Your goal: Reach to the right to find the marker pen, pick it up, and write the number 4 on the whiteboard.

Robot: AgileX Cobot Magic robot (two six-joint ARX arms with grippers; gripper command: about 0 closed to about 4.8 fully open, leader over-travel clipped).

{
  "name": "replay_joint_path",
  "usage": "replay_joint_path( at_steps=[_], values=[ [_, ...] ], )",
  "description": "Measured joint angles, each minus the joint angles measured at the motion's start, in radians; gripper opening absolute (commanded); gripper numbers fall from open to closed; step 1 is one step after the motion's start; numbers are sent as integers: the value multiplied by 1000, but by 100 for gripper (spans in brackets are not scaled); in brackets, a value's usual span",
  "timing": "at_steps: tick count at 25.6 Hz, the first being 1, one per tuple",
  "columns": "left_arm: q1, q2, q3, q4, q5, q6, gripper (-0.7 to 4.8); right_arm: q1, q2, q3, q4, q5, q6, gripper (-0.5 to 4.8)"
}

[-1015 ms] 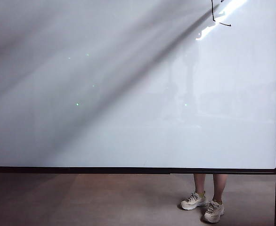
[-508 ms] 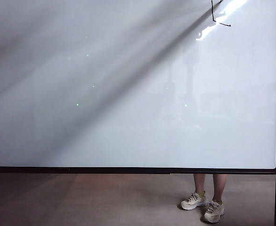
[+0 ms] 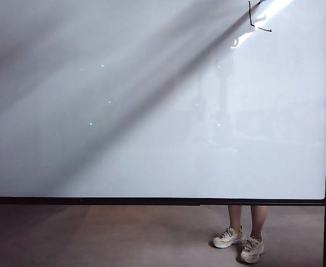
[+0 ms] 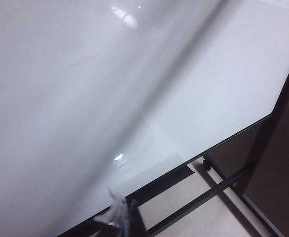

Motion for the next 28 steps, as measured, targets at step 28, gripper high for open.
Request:
replay_joint_path(
  at_steps=[28],
  values=[
    [0,0,0,-1,0,0,-5,-21,52,-3,-120,-9,26,-6]
  ],
)
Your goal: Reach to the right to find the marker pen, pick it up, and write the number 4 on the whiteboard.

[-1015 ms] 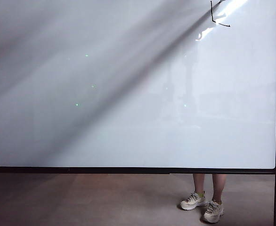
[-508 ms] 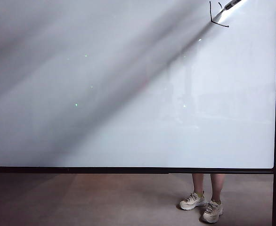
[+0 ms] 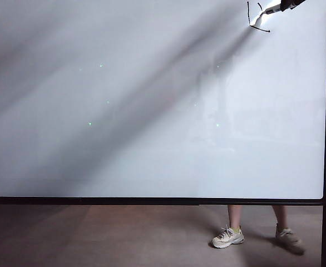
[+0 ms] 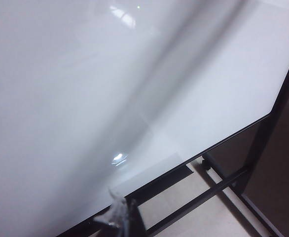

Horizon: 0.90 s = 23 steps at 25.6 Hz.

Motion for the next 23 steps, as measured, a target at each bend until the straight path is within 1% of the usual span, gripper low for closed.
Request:
replay_joint_path(
  at_steps=[6,12,23],
  values=[
    [0,0,0,0,0,0,-5,1,7,-35,-27,-9,3,-6],
    [0,0,0,0,0,0,-5,0,7,-35,-41,-9,4,-6],
    [0,0,0,-8,0,0,-5,0,12,-80,-47,-9,4,-6]
  ],
)
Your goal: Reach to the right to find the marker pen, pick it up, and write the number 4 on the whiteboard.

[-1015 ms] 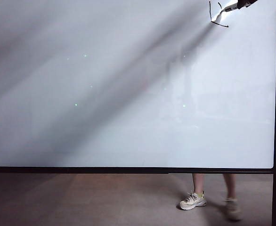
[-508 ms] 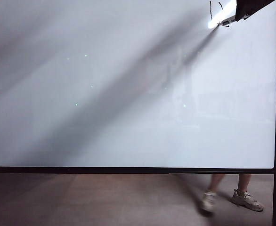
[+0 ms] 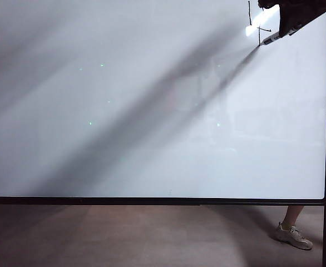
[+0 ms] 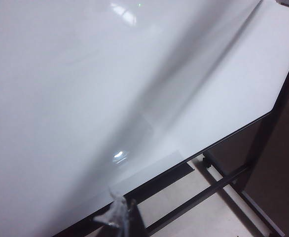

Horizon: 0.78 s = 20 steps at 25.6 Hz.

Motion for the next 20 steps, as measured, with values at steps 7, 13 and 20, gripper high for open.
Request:
replay_joint_path(
  at_steps=[7,13,20],
  values=[
    [0,0,0,-6,0,0,-5,0,0,-3,-4,0,0,-6],
    [0,-14,0,-6,0,9,-5,26,-133,-9,-13,-34,18,-6],
    [0,-76,0,47,0,25,-5,32,-503,0,48,109,24,-6]
  ],
)
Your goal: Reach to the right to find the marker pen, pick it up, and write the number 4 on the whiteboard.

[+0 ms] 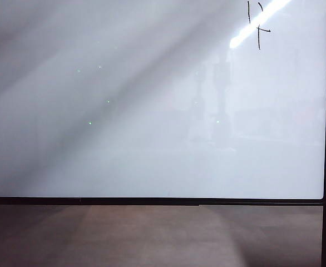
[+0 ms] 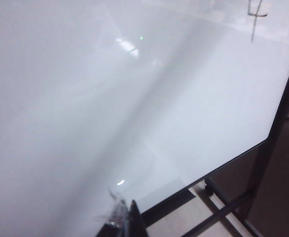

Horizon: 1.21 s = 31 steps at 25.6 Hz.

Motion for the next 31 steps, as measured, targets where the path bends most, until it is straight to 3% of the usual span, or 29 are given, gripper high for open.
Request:
replay_joint_path(
  at_steps=[4,8,14,16,21,25,31],
  values=[
    [0,-19,0,1,18,1,-5,-75,-151,-2,-45,47,-1,-6],
    [0,-21,0,1,117,0,-5,-159,-266,-6,-128,50,2,-6],
    [-14,-37,0,-7,144,-7,-5,-173,-401,-196,-148,49,46,-6],
    [-14,-79,-2,-47,110,-7,-5,-173,-438,-259,-148,34,75,-6],
    [-14,-449,-73,-159,-105,-35,-5,-173,-530,-390,-137,-192,124,-6],
    [-14,-741,-174,-159,-115,-56,-5,-173,-577,-512,-97,-333,148,-6],
    [-14,-1006,-332,-178,-115,-87,-5,-173,-690,-686,58,-393,247,-6]
  ],
)
